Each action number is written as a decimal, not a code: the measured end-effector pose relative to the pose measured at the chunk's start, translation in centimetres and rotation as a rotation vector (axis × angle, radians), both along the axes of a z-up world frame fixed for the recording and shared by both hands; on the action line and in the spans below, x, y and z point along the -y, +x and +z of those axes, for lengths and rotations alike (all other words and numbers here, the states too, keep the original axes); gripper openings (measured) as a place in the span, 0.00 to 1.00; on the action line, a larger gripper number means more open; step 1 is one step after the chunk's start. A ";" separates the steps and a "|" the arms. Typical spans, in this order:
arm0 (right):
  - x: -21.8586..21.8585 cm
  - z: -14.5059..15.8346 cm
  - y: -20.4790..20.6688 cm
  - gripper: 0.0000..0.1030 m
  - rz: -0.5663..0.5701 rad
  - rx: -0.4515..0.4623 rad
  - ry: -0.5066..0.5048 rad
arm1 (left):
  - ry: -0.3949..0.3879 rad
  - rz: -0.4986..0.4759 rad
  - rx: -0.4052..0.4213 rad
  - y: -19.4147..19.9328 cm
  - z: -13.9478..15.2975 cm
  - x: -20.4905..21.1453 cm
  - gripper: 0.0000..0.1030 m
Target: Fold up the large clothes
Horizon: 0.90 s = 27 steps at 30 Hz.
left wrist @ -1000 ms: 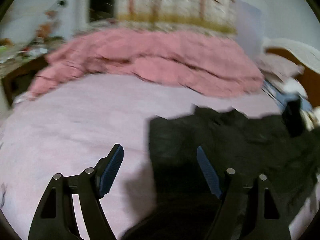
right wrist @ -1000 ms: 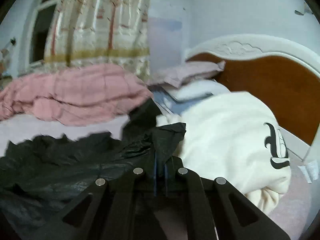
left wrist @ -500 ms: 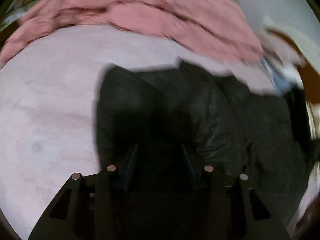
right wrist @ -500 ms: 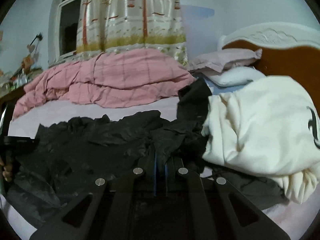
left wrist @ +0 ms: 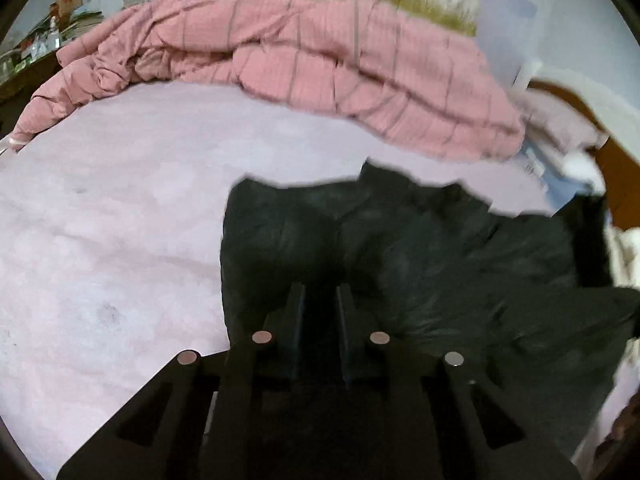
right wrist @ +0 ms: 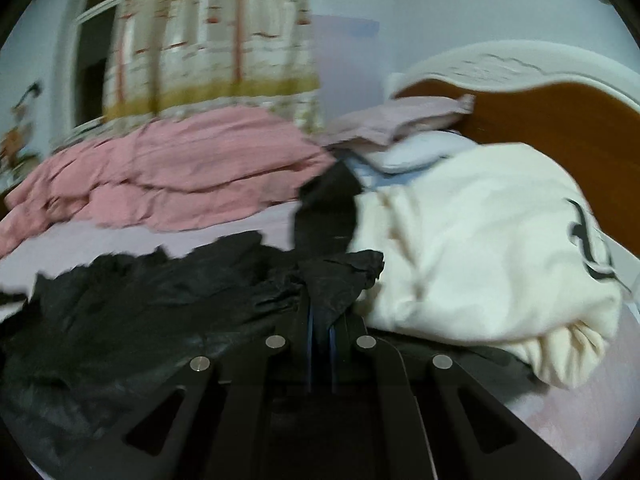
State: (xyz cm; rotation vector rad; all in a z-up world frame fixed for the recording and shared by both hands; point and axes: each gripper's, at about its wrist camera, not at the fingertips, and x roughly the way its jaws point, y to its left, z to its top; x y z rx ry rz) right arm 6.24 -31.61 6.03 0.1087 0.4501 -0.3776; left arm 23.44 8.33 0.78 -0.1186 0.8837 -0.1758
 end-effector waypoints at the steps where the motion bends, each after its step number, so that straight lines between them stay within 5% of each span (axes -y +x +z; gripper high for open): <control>1: 0.0 0.2 -0.5 0.05 -0.022 0.021 -0.006 | 0.008 -0.001 -0.025 0.4 -0.6 0.2 0.12; 7: -0.6 1.1 -3.2 0.05 -0.242 0.061 -0.059 | -0.047 -0.004 -0.043 0.2 -1.5 -0.1 0.15; 10: -1.4 1.4 -5.2 0.05 -0.218 0.073 -0.003 | -0.114 -0.021 -0.064 1.2 -1.8 -0.5 0.18; 15: -3.3 1.1 -5.4 0.05 -0.149 0.061 -0.049 | -0.046 -0.110 -0.185 2.2 -4.0 1.8 0.24; 18: -3.1 0.7 -4.5 0.05 -0.125 0.035 -0.019 | -0.022 -0.152 -0.178 1.9 -4.3 2.3 0.31; 20: -2.7 0.4 -4.0 0.05 -0.112 0.011 -0.007 | -0.018 -0.162 -0.174 1.6 -4.2 2.2 0.25; 22: -2.4 0.2 -3.5 0.05 -0.093 -0.001 0.001 | 0.034 -0.144 -0.151 1.4 -3.9 2.2 0.01; 27: -2.6 0.8 -1.8 0.05 0.047 0.034 -0.010 | 0.200 0.025 0.017 0.6 -1.1 -0.1 0.01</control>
